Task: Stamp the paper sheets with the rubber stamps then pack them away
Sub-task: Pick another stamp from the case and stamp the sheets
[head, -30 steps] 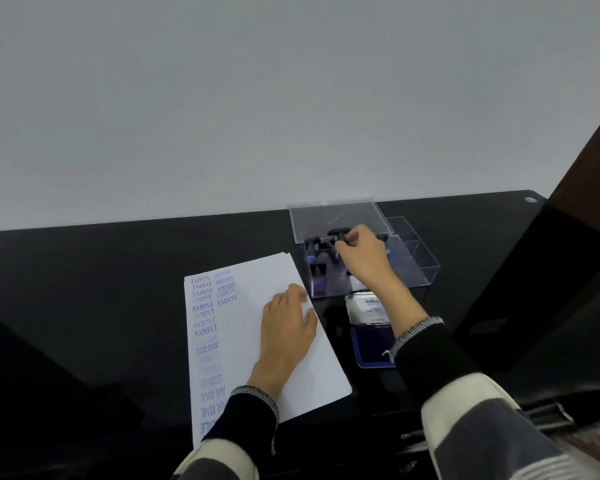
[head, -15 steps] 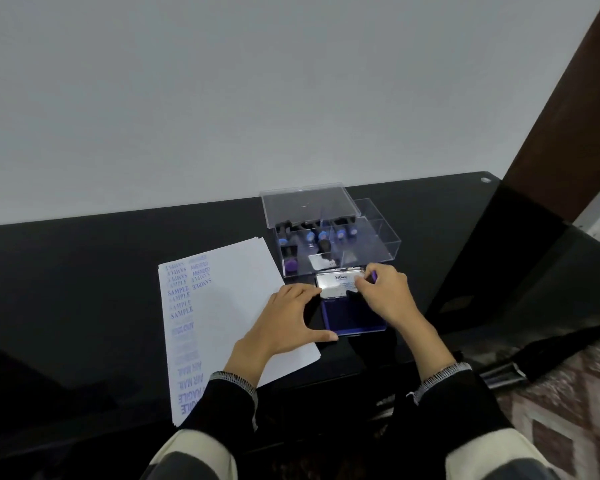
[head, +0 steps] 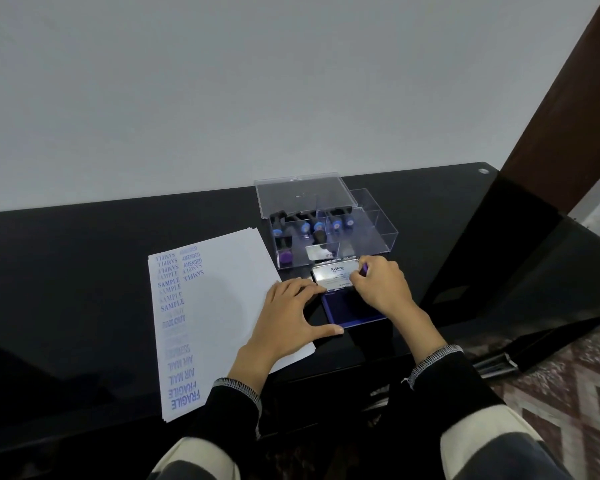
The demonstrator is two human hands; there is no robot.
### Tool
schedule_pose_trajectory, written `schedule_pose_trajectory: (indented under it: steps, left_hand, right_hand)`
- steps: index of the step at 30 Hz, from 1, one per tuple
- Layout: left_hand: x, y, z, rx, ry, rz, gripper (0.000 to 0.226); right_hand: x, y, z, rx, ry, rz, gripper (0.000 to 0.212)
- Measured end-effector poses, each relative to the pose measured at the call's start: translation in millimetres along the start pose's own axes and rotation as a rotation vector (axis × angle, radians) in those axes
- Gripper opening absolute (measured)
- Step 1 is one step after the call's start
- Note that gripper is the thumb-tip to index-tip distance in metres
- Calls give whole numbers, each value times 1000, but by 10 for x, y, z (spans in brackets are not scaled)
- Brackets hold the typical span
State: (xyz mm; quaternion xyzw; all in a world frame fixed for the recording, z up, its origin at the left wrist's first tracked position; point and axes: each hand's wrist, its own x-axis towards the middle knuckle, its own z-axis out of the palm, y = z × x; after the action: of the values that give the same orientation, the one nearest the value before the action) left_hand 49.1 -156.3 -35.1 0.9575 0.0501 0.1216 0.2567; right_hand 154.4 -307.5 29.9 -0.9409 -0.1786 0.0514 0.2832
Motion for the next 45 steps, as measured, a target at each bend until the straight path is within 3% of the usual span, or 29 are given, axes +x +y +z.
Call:
schedule_pose_trajectory:
  steps: [9, 18, 26, 30, 36, 38, 42, 45]
  left_hand:
    - [-1, 2, 4, -16, 14, -2, 82]
    - [-1, -3, 7, -26, 2, 6, 81]
    - [7, 1, -6, -22, -15, 0, 81]
    - [4, -23, -2, -29, -18, 4, 80]
    - [39, -4, -73, -62, -95, -1, 79]
    - [31, -8, -133, -158, -87, -43, 73]
    - [-29, -156, -327, -301, 78, -162, 36]
    - [-103, -444, -477, -268, 243, -213, 20]
  right_hand:
    - [-20, -55, 87, -147, 2, -59, 35]
    - [-84, -114, 138, -363, 59, -202, 8]
    - [-51, -60, 129, -162, 20, -82, 34]
    - [-81, -62, 187, -312, 78, -165, 8]
    - [-40, -19, 175, -175, 71, -104, 18]
    - [-52, -27, 182, -206, 71, -110, 14]
    - [-88, -35, 217, -302, 88, -135, 9]
    - [-70, -29, 180, -174, 68, -82, 20]
